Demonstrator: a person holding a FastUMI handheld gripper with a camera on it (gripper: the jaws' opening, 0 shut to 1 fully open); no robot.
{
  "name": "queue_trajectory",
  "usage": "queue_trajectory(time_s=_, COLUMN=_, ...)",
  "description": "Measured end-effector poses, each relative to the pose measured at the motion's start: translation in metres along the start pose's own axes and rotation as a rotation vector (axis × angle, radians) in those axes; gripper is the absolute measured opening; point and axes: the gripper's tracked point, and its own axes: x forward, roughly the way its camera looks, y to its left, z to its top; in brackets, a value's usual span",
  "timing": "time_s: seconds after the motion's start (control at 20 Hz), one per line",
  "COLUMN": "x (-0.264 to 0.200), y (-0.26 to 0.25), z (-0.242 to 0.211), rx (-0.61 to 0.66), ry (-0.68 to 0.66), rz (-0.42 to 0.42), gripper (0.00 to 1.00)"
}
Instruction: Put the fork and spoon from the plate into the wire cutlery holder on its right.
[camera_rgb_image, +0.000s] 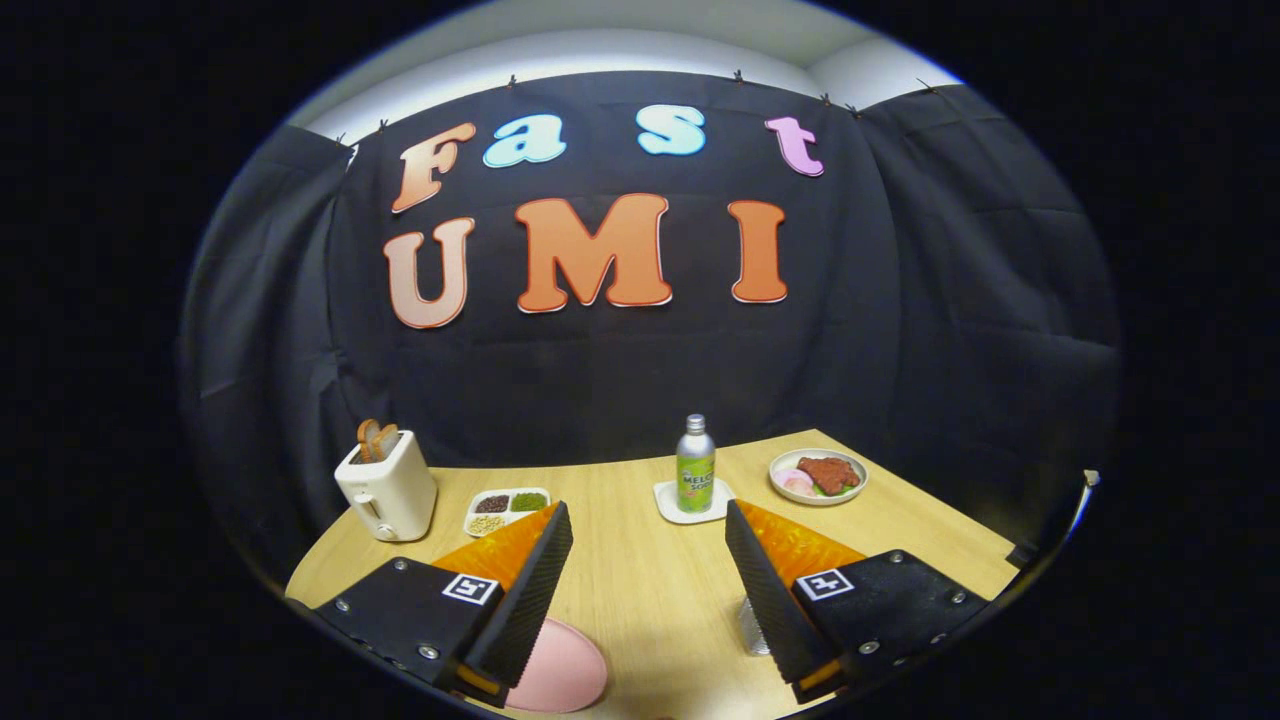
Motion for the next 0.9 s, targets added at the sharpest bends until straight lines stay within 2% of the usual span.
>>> queue_trajectory(time_s=0.35, x=-0.011, y=0.084, z=-0.059, rx=-0.032, ry=0.084, rz=0.082, gripper=0.95)
queue_trajectory(time_s=0.7, x=-0.022, y=0.129, z=-0.170, rx=-0.029, ry=0.356, rz=0.125, gripper=0.96)
queue_trajectory(time_s=0.9, x=-0.029, y=0.143, z=-0.217, rx=-0.057, ry=0.482, rz=0.143, gripper=0.95)
